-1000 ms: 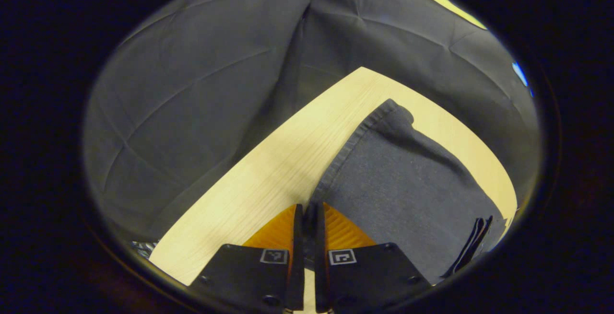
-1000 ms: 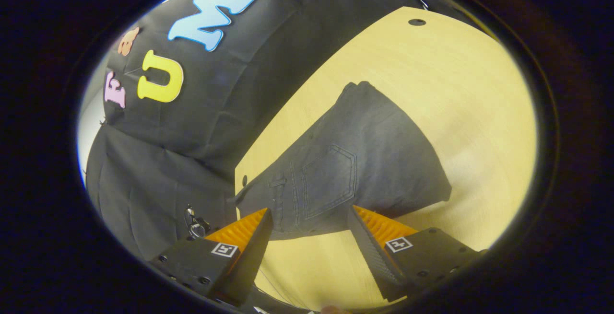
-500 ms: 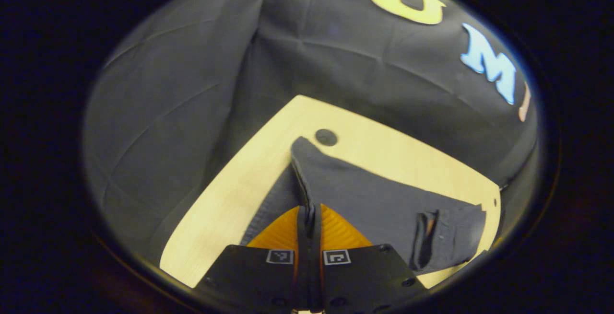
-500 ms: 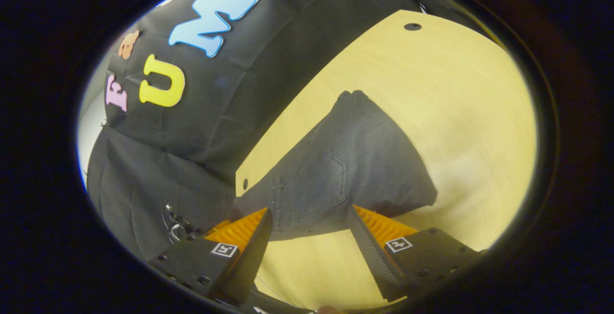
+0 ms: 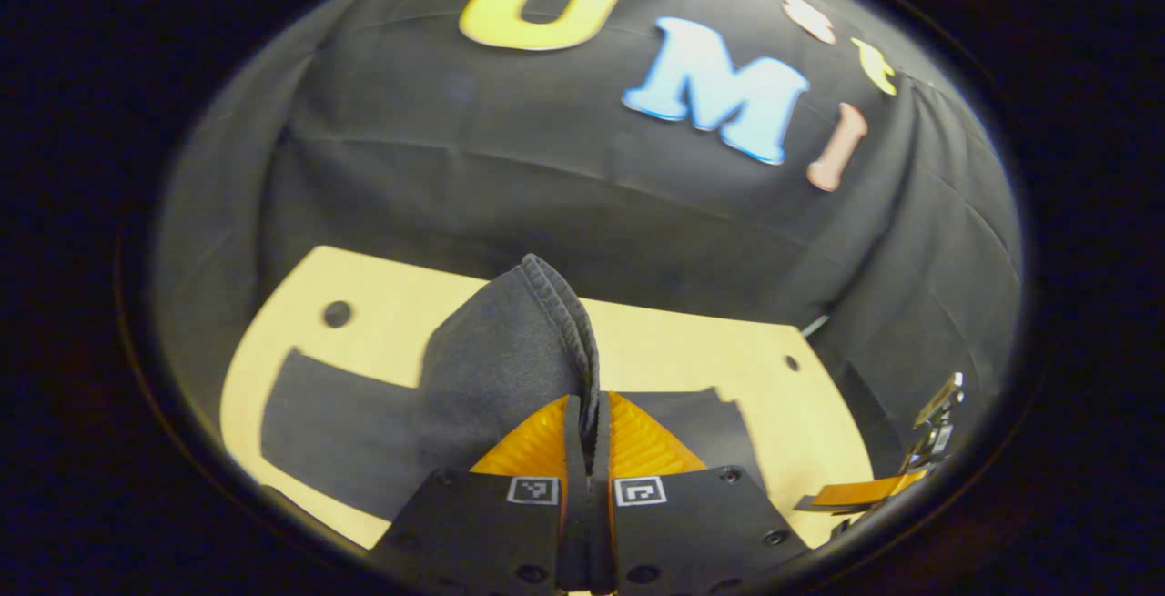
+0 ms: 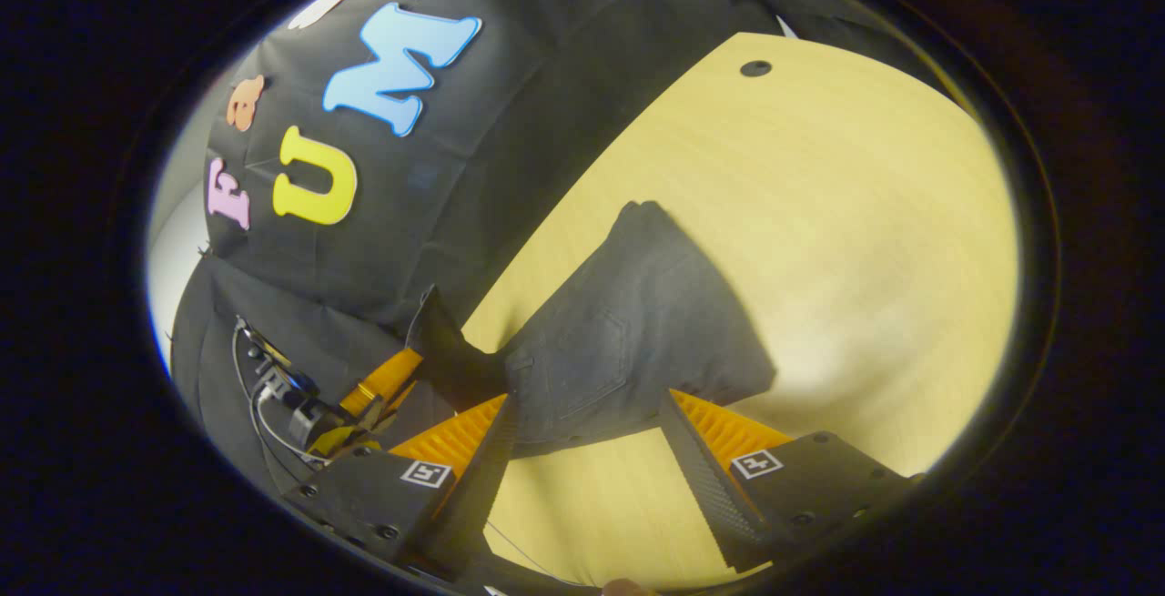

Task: Grasp the waist and the cuffs of the jeans and fold them to make the two legs overlap; first hold the waist and fold one-third of the jeans toward the cuffs, then hold the cuffs and fold the remaining one-third in the same direction to finish folding.

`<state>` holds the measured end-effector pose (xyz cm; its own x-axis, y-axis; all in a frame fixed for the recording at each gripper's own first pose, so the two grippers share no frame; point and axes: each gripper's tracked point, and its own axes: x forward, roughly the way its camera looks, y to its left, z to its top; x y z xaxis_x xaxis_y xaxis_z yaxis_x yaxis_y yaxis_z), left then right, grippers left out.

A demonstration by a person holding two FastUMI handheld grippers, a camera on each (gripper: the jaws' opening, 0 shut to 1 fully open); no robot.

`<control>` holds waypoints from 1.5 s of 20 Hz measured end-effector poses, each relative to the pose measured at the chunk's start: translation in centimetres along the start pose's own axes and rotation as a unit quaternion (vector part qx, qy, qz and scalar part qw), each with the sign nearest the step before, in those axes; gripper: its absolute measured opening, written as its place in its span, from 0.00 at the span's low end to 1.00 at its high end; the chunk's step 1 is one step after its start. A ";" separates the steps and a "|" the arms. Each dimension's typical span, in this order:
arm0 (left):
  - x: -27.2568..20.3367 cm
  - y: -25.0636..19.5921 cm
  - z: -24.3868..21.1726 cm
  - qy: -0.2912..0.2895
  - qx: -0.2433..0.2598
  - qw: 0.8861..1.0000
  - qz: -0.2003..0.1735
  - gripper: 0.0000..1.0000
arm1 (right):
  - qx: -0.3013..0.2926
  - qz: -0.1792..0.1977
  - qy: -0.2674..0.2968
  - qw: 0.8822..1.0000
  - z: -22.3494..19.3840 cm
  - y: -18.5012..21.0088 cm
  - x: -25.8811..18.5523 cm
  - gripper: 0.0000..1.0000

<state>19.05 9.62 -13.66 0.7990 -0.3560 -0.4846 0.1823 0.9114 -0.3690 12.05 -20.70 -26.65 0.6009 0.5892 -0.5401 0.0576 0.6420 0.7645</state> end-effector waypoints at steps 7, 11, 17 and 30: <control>6.7 -9.6 -15.6 0.156 0.047 0.987 -0.013 0.08 | 0.072 -0.042 -0.083 0.993 3.2 -7.8 -8.6 0.95; 8.4 -7.3 -20.3 0.183 0.036 0.982 0.040 0.09 | 0.116 -0.063 -0.123 0.984 3.6 -11.5 -12.5 0.95; 7.5 -8.2 -19.9 0.161 0.063 0.983 0.058 0.42 | 0.105 -0.067 -0.163 0.979 6.1 -12.7 -16.5 0.95; -2.7 -29.2 -10.1 -0.154 0.155 0.974 0.060 0.97 | -0.194 -0.053 -0.285 0.937 25.0 -20.8 -27.3 0.95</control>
<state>5.80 -18.11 -9.60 0.9502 -0.2087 -0.2313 0.2040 0.9780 -0.0441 14.39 -62.44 -19.01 0.9429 0.2259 -0.2449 -0.0876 0.8773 0.4719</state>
